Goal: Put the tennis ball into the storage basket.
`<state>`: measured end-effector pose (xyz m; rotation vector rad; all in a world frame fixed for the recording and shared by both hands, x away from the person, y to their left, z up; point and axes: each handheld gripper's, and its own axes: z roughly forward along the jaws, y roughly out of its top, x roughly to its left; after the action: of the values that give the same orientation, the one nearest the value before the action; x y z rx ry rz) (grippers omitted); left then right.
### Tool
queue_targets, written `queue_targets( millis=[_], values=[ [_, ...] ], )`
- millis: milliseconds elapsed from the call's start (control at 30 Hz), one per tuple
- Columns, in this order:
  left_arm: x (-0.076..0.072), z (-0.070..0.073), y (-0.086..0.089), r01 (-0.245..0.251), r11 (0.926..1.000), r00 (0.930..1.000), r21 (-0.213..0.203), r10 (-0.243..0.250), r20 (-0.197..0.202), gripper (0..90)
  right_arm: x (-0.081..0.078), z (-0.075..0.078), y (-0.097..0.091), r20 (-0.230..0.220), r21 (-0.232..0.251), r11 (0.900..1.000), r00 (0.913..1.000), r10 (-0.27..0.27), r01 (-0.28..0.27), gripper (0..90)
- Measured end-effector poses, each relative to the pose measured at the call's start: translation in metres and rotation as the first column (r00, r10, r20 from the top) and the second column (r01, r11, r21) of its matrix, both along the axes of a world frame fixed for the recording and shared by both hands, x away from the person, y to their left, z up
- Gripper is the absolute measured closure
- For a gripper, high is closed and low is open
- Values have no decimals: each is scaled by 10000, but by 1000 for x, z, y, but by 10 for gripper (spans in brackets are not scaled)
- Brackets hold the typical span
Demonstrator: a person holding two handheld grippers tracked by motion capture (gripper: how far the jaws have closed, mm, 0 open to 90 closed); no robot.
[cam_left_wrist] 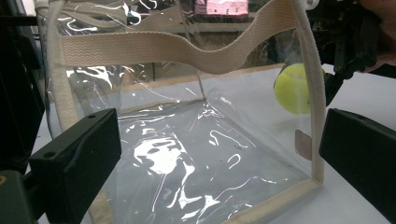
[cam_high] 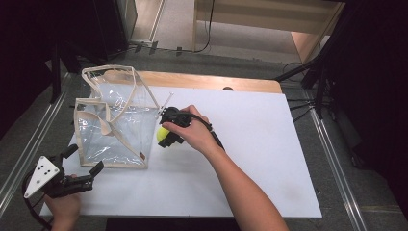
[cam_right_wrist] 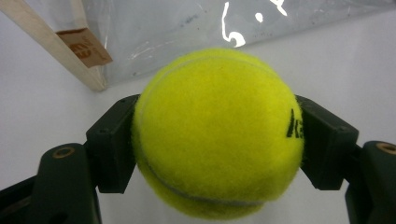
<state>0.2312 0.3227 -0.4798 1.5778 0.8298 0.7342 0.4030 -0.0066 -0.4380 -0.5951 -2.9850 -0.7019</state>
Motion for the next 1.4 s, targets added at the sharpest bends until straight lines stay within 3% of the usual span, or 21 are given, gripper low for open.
queue_targets(
  millis=[333, 567, 1400],
  values=[
    [0, 0, 0, 18, 10000, 10000, -15, -18, -1, 0, -2, 21, 7, 164, 376, 9990, 9996, 235, -241, 233],
    [0, 0, 0, 20, 10000, 10000, -25, -20, 0, 0, -1, 40, 10, 261, 438, 9971, 9978, 614, -625, 233],
    [0, 0, 0, 51, 10000, 10000, -74, -51, -16, 0, 10, 98, 28, 424, 580, 9925, 9936, 1050, -1073, 233]
  ],
)
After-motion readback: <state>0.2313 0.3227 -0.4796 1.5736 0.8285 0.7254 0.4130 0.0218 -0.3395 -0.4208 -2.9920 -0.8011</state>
